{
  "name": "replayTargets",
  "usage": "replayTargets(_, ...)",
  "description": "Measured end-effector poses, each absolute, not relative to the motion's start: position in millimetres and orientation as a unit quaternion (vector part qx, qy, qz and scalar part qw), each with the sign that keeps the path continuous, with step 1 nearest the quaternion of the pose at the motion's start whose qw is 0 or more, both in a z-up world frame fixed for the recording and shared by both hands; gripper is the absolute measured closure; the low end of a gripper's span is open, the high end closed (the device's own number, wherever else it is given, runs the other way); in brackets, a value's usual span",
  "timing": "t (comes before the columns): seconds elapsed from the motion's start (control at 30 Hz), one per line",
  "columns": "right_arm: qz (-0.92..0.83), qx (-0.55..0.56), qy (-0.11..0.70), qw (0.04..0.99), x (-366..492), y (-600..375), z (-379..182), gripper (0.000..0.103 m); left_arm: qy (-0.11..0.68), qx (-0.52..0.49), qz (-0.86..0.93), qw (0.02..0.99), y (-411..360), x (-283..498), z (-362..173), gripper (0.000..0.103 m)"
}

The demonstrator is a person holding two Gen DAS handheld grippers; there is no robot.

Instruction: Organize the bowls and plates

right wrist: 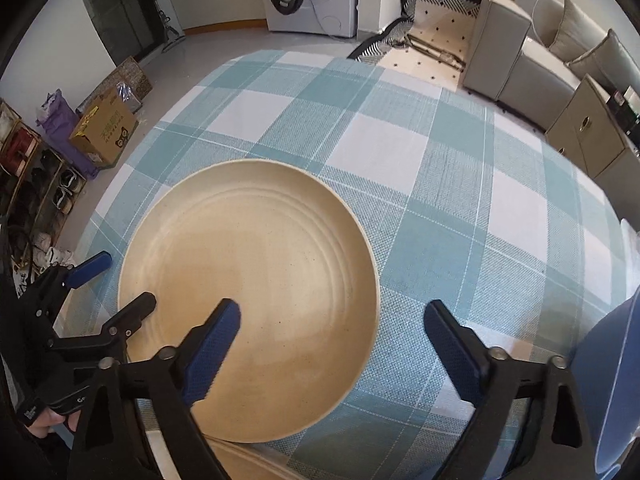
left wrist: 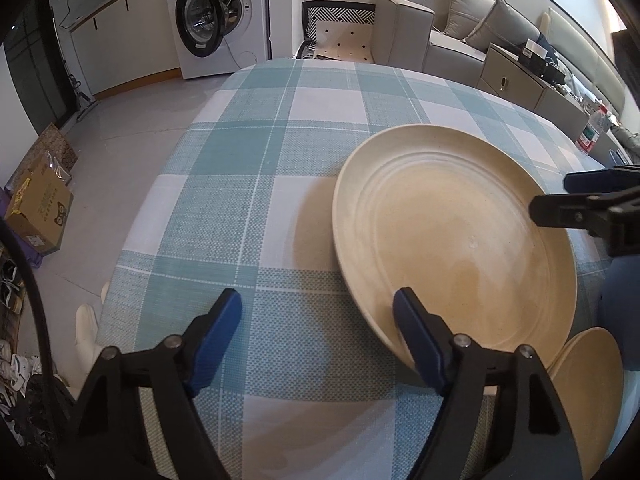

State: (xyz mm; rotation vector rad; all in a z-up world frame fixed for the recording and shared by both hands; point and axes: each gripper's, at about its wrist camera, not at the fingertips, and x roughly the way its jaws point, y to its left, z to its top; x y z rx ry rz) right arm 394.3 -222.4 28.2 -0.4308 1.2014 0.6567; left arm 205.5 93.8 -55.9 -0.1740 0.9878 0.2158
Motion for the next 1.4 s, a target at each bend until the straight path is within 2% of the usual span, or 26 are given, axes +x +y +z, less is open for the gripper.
replayTargets(0.1, 0.292, -0.199, 0.562, 0.747, 400.0, -220.9, 22.3, 0.026, 0.470, -0.085, 0.099, 0.873, 93.3, 205.4, -56.0, 0.029)
replayTargets(0.4, 0.304, -0.207, 0.565, 0.738, 395.7, -217.1, 19.0, 0.036, 0.464, -0.096, 0.084, 0.876, 94.0, 204.4, -56.5, 0.039)
replayTargets(0.77, 0.317, -0.216, 0.563, 0.732, 390.6, -210.2, 16.3, 0.039, 0.459, -0.094, 0.080, 0.880, 92.9, 202.8, -56.2, 0.048)
replayTargets(0.93, 0.319, -0.221, 0.555, 0.736, 385.3, -210.8, 18.7, 0.042, 0.459, -0.097, 0.060, 0.881, 87.7, 203.6, -54.4, 0.076)
replayTargets(1.0, 0.318, -0.229, 0.549, 0.739, 382.4, -210.3, 20.2, 0.044, 0.460, -0.091, 0.057, 0.881, 83.4, 204.5, -53.6, 0.081)
replayTargets(1.1, 0.317, -0.233, 0.541, 0.744, 378.2, -212.7, 23.2, 0.048, 0.461, -0.090, 0.062, 0.881, 82.1, 204.9, -53.3, 0.081)
replayTargets(1.4, 0.329, -0.221, 0.528, 0.751, 371.0, -218.0, 30.0, 0.049, 0.450, -0.101, 0.071, 0.885, 85.4, 197.8, -46.7, 0.081)
